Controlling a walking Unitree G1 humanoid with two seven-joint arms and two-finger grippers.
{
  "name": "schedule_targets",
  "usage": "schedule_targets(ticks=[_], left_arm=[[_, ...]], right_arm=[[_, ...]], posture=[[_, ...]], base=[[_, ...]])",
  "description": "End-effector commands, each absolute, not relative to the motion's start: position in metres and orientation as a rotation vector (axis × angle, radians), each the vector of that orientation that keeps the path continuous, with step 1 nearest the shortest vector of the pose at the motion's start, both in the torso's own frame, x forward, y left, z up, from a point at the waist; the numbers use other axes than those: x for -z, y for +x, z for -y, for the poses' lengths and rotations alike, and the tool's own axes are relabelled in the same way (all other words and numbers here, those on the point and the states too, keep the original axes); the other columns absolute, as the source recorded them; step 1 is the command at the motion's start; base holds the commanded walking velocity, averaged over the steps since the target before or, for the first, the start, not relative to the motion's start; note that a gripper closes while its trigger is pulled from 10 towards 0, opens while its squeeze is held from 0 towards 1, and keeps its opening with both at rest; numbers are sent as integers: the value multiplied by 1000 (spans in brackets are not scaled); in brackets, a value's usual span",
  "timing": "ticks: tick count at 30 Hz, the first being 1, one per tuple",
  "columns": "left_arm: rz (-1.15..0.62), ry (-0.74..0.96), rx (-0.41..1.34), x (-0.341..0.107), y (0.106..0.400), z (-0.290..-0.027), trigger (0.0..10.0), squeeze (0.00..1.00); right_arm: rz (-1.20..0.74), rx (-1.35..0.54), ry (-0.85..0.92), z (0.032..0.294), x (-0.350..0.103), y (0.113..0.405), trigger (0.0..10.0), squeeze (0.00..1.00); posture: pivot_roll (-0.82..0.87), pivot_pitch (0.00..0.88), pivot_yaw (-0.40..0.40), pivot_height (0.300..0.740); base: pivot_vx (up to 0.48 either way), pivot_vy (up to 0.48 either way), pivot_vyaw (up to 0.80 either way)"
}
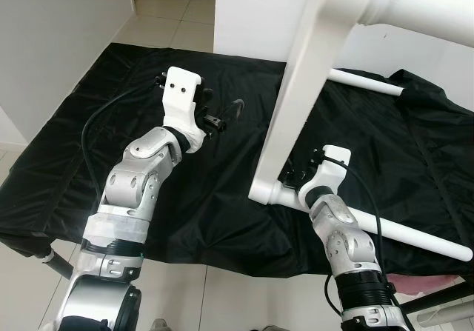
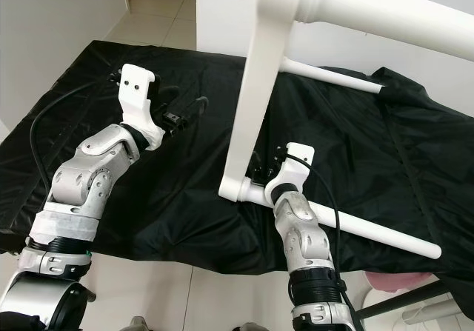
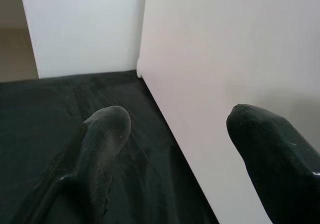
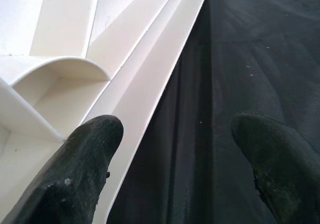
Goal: Building children table
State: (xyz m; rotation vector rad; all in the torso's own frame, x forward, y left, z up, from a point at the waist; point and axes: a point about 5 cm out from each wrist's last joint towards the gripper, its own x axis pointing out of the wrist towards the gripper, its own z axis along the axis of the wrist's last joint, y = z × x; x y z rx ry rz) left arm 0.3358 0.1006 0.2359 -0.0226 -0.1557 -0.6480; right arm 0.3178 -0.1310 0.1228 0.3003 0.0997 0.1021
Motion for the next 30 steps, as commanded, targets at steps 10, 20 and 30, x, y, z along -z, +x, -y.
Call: schedule_targets(ticks=[10, 20, 30], left_arm=[[107, 145, 650, -232, 319, -134, 10000, 0], [54, 203, 698, -221, 300, -137, 10000, 0], [-28, 207, 782, -203, 285, -129, 10000, 0]], right_arm=[[-141, -195, 300, 104, -115, 326, 10000, 0], [-141, -215, 312, 94, -116, 333, 10000, 0], [-136, -243, 299, 85, -119, 343, 10000, 0]], posture=[[82, 0, -97, 740], [92, 9, -100, 740], [86, 8, -104, 740]], base=[[0, 0, 0], [0, 0, 0], [0, 0, 0]])
